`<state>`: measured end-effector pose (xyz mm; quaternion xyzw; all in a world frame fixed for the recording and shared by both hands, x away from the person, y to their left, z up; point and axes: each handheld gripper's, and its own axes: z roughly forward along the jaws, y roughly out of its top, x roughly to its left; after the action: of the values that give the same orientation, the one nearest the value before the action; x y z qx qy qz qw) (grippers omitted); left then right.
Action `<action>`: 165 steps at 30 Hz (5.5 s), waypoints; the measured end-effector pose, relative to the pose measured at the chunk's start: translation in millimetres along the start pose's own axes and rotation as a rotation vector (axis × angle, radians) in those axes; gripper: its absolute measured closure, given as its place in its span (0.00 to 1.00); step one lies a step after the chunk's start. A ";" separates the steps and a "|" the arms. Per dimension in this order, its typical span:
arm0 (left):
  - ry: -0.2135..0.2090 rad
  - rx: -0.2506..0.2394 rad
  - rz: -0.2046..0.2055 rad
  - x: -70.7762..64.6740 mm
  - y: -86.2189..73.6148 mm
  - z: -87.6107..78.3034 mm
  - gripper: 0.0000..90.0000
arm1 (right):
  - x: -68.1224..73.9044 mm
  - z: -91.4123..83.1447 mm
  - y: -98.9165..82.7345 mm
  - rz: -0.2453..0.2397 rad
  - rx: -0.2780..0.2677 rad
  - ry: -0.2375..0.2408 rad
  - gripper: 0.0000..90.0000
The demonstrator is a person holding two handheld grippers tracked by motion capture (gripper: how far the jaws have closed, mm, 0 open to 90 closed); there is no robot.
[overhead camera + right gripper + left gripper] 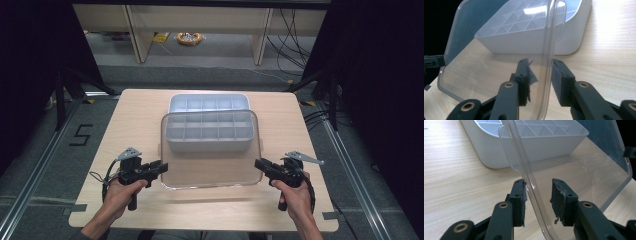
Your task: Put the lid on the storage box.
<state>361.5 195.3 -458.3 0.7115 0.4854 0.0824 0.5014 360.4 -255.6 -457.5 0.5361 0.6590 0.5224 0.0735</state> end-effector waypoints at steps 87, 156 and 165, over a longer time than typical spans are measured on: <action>0.137 -0.042 -0.186 68.8 101.5 98.4 0.66 | -35.4 113.3 100.0 0.123 0.006 -0.170 0.70; 0.201 -0.049 -0.108 57.9 95.2 98.5 0.55 | -33.4 117.1 97.4 0.060 -0.026 -0.187 0.65; 0.247 -0.009 -0.036 56.7 91.3 102.6 0.58 | -33.7 115.8 96.4 0.056 0.012 -0.234 0.69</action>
<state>508.2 171.8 -456.4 0.6848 0.5558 0.1625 0.4424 511.2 -223.0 -450.5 0.6123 0.6336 0.4541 0.1321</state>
